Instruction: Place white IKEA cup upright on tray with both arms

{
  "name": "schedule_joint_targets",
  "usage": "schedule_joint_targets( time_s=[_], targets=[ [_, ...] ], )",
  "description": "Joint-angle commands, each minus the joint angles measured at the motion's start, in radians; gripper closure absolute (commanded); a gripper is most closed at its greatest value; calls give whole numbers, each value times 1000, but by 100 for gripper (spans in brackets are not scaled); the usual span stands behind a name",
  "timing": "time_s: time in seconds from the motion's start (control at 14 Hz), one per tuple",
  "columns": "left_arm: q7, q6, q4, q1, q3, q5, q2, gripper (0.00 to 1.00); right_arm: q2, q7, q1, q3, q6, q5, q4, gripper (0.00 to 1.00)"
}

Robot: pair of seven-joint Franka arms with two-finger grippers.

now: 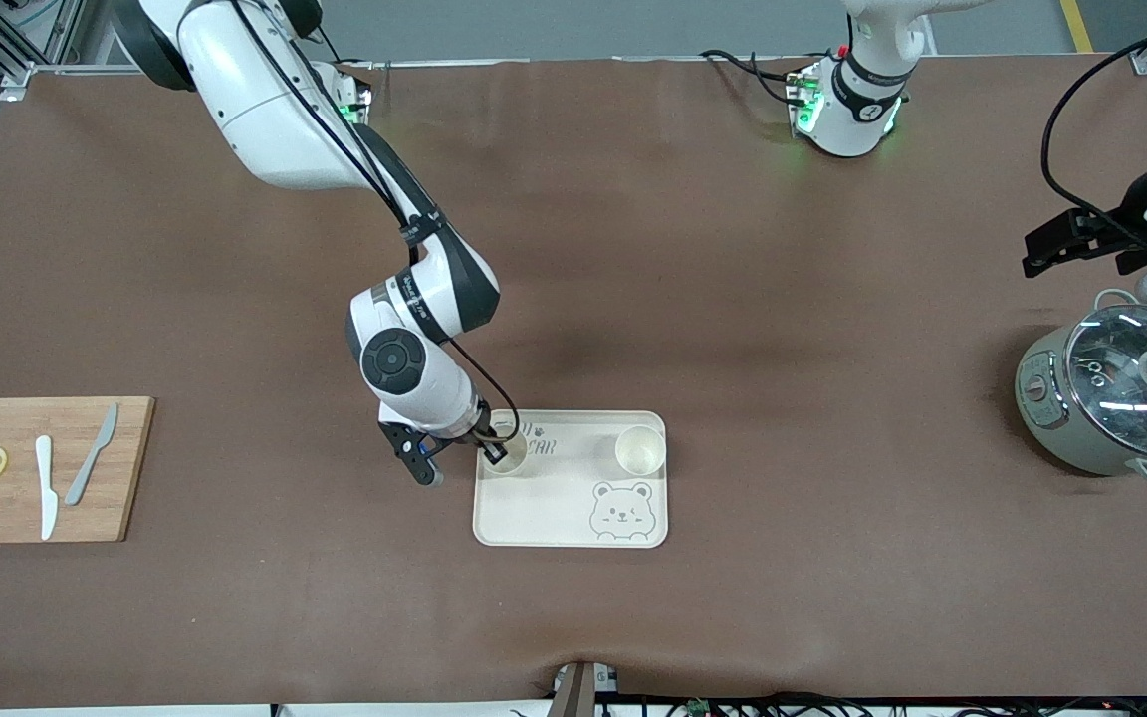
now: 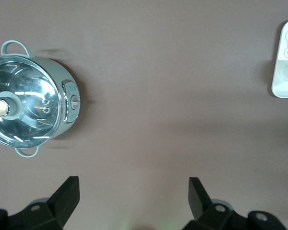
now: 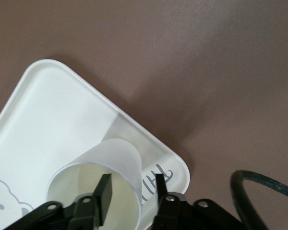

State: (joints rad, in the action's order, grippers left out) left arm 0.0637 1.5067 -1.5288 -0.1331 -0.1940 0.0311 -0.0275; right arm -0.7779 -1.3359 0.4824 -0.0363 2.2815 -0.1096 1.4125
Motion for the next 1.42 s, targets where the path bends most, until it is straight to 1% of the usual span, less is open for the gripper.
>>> schedule_joint_targets(
  time_s=[0.0, 0.14, 0.28, 0.36, 0.43, 0.57, 0.71, 0.93, 1.07, 1.21, 1.35],
  targets=[
    [8, 46, -97, -13, -7, -31, 84, 0, 14, -13, -10, -4, -52, 36, -55, 0],
    [-2, 40, -79, -14, -5, -31, 80, 0, 20, -13, -14, 15, -175, 41, -128, 0],
    [-16, 38, -54, -17, 1, -31, 72, 0, 23, -3, -11, 70, -285, 41, -205, 0],
    [-15, 38, -51, -16, 1, -31, 72, 0, 37, -2, -11, 87, -336, 42, -242, 0],
    [-2, 38, -45, -14, 1, -33, 72, 0, 54, -2, -11, 108, -361, 42, -265, 0],
    [1, 38, -31, -14, 4, -27, 70, 0, 96, 9, -10, 145, -370, 50, -268, 0],
    [-13, 38, -31, -16, 5, -19, 70, 0, 159, 33, -21, 162, -379, 57, -267, 0],
    [-8, 37, -31, -14, 5, -17, 72, 0, 222, 145, -79, 167, -500, 60, -264, 0],
    [-4, 11, -30, -14, 5, -16, 74, 0, 264, 190, -132, 165, -540, 54, -256, 0],
    [2, 9, -31, -14, 1, -16, 74, 0, 291, 240, -153, 167, -608, 56, -254, 0],
    [5, 9, -31, -11, -7, -17, 74, 0, 314, 264, -169, 167, -635, 57, -247, 0]
  ],
)
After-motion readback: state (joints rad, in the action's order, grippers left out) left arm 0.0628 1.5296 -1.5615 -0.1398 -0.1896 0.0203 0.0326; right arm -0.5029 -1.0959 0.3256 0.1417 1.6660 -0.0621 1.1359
